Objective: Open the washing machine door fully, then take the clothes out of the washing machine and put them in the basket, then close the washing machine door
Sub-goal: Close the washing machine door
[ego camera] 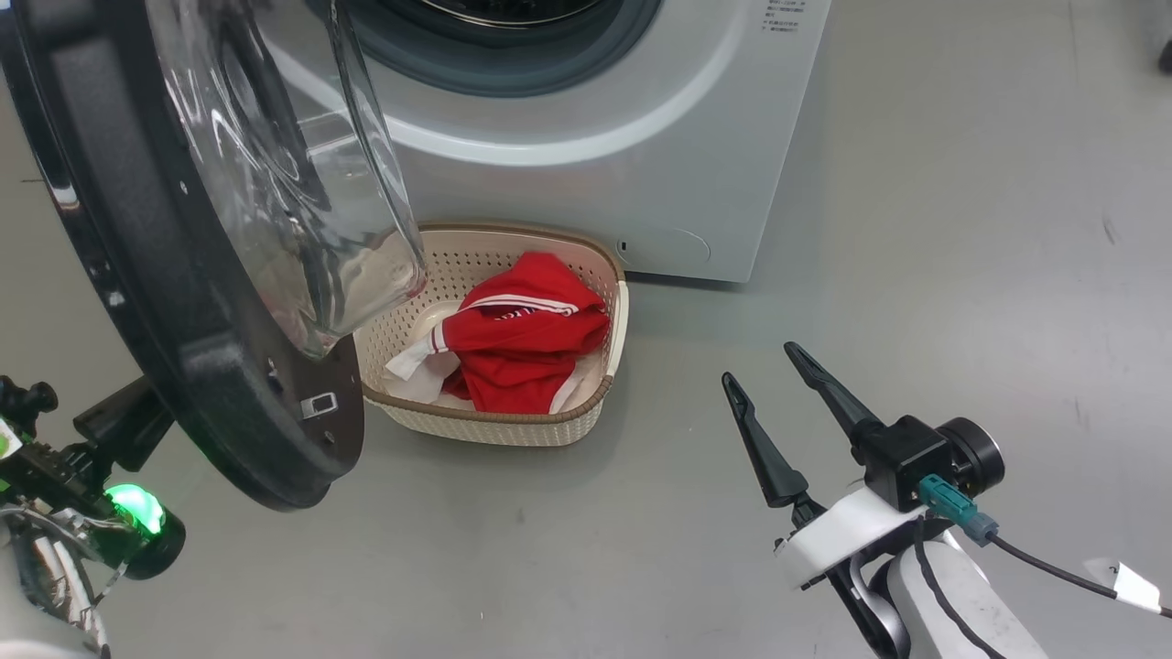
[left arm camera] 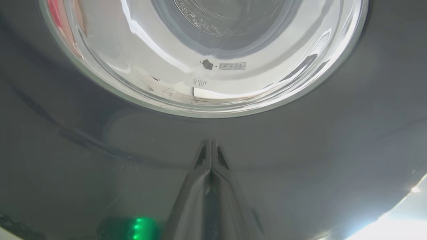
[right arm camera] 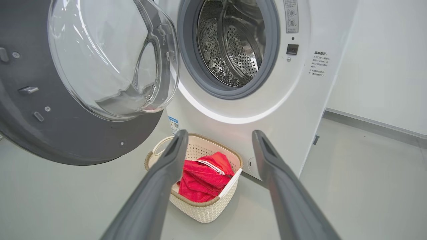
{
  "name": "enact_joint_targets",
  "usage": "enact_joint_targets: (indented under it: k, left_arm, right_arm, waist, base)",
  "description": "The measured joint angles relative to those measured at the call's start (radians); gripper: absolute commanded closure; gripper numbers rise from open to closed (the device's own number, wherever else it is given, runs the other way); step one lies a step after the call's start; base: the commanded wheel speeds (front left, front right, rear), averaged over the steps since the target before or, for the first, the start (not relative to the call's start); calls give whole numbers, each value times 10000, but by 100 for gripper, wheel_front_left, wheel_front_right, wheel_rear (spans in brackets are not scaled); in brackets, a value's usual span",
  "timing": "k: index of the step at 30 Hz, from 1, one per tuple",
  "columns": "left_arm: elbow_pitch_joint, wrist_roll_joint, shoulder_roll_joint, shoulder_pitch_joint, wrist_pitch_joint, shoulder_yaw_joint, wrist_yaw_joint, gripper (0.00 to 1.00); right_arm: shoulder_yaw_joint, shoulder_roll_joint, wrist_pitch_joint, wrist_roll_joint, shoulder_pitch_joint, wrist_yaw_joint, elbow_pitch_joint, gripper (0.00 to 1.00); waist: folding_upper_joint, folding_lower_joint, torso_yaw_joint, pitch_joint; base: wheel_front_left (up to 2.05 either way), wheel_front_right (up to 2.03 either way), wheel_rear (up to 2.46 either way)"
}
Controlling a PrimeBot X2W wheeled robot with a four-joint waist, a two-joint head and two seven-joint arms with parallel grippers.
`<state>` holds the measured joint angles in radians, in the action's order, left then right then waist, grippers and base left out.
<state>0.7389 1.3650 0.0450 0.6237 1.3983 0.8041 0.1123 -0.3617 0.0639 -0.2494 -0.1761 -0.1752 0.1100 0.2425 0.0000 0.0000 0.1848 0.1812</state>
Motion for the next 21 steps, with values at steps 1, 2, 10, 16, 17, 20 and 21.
enact_joint_targets:
  k: [1,2,10,16,17,20,21]
  left_arm:
    - [-73,19,-44,0,6,-13,0,100]
    - [-125,52,-73,-1,12,-21,0,100]
    - [-610,75,-138,-135,-4,-119,0,100]
    - [-1570,-105,-278,-394,-909,-79,79,100]
    - [-1774,-305,-278,-490,-1168,-88,81,100]
    - [-2355,-767,-280,-752,-1825,-165,84,100]
    - [-2702,-938,-284,-847,-2044,-238,84,100]
  right_arm:
    - [52,0,0,-8,-1,-56,-31,0]
    - [92,0,0,-17,-1,-88,-50,0]
    - [303,-4,0,-50,1,-173,-128,0]
    - [334,-10,0,-56,3,-176,-184,0]
    - [357,-12,0,-56,5,-198,-196,0]
    - [441,-10,0,-65,11,-245,-228,0]
    - [454,-12,0,-71,13,-245,-236,0]
  waist:
    - [0,0,-46,12]
    - [0,0,-91,24]
    - [0,0,-369,132]
    - [0,0,-394,154]
    - [0,0,-388,152]
    - [0,0,-328,134]
    - [0,0,-306,129]
  base:
    - [0,0,0]
    - [0,0,0]
    - [0,0,0]
    - [0,0,0]
    - [0,0,0]
    - [0,0,0]
    - [0,0,0]
